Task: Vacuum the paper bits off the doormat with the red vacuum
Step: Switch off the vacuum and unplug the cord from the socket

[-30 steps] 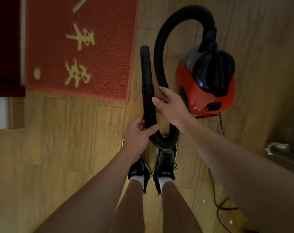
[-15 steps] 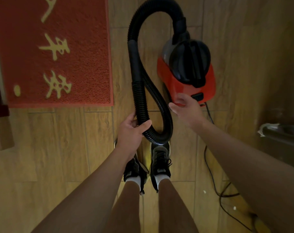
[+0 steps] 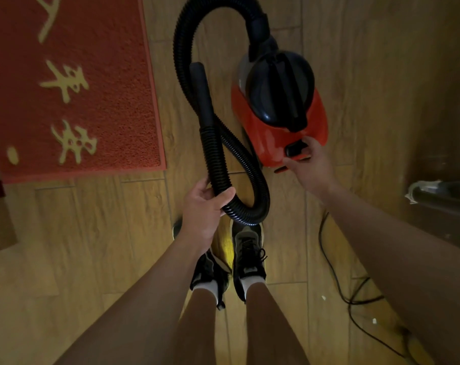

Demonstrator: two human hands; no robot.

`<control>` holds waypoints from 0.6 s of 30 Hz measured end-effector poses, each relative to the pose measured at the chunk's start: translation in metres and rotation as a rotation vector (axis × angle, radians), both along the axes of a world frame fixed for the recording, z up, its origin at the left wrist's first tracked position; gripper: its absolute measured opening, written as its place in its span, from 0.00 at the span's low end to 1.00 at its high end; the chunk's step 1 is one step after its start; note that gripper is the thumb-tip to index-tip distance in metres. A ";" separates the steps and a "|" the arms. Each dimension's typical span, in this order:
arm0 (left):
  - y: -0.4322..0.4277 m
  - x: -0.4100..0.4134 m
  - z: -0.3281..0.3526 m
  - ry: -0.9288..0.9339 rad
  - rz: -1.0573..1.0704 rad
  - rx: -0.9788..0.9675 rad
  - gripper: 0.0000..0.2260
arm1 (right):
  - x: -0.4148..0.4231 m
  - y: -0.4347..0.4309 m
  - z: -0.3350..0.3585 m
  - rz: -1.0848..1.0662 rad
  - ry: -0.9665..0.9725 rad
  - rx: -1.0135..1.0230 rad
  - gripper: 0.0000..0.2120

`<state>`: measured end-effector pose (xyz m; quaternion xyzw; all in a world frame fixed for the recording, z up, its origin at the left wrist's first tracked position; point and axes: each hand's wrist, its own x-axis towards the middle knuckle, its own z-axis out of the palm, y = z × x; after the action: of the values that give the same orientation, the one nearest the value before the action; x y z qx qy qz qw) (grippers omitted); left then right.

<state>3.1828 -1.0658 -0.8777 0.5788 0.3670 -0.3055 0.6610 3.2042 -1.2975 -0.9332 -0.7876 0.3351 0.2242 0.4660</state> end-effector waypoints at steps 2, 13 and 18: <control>-0.002 0.001 -0.001 0.001 -0.004 0.002 0.20 | 0.000 -0.003 -0.004 -0.009 0.011 -0.022 0.33; -0.001 0.009 -0.010 -0.001 -0.033 -0.016 0.19 | 0.001 -0.009 -0.021 0.002 -0.042 -0.166 0.25; 0.004 0.009 -0.015 -0.009 -0.041 -0.023 0.20 | 0.001 -0.007 -0.028 -0.021 -0.059 -0.199 0.24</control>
<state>3.1917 -1.0619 -0.8930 0.5798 0.3485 -0.3209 0.6629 3.2050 -1.3050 -0.9611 -0.8326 0.3501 0.1614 0.3977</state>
